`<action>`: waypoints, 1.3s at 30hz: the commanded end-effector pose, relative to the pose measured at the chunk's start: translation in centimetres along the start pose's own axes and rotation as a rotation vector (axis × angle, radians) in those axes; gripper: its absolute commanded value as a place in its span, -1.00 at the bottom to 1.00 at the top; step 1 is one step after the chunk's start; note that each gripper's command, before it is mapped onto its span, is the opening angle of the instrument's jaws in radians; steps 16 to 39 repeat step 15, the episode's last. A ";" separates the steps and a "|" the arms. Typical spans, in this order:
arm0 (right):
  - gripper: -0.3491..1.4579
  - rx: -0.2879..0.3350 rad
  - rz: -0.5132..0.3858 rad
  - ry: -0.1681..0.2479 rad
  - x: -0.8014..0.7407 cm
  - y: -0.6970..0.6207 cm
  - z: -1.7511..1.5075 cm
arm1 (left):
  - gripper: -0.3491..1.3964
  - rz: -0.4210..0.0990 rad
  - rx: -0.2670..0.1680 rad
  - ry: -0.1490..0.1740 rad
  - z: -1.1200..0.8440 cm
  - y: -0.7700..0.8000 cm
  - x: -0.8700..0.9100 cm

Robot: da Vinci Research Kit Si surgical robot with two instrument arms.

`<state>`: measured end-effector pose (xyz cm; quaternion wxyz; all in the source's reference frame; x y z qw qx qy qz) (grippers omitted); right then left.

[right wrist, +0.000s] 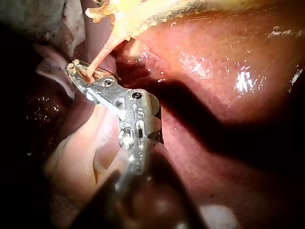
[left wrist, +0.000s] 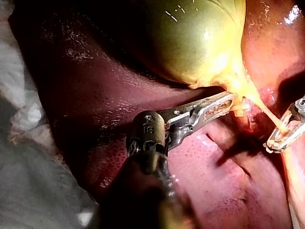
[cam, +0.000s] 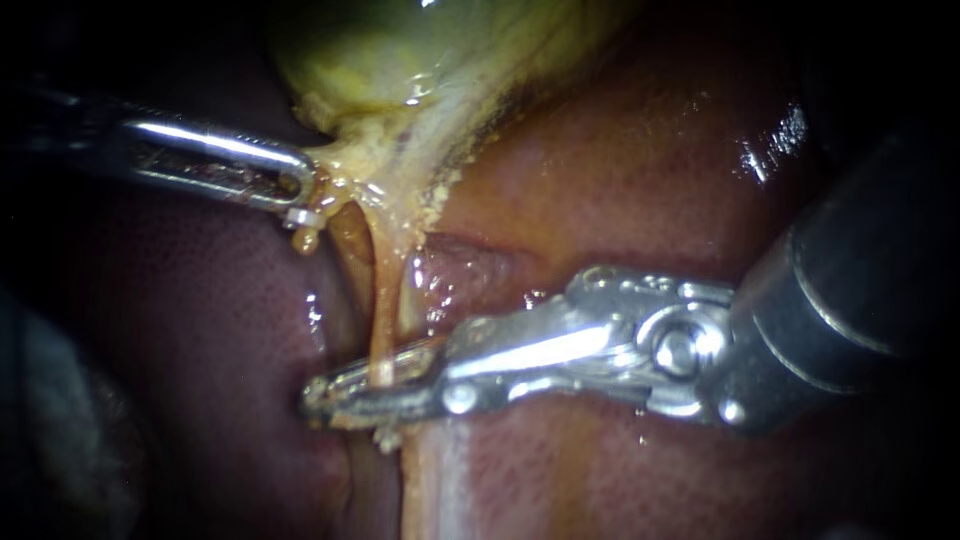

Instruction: Clipping first clip right tube

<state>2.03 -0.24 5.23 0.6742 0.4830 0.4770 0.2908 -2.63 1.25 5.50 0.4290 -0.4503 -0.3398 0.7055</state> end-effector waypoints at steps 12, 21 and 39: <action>-1.00 0.004 0.007 -0.003 -0.09 0.03 -0.04 | -1.00 0.000 0.000 0.000 0.00 0.00 0.00; -1.00 0.003 0.007 -0.002 -0.09 0.05 -0.05 | -1.00 0.000 0.000 0.000 0.01 0.00 0.01; -1.00 0.003 0.007 -0.002 -0.09 0.05 -0.05 | -1.00 0.000 0.000 0.000 0.01 0.00 0.01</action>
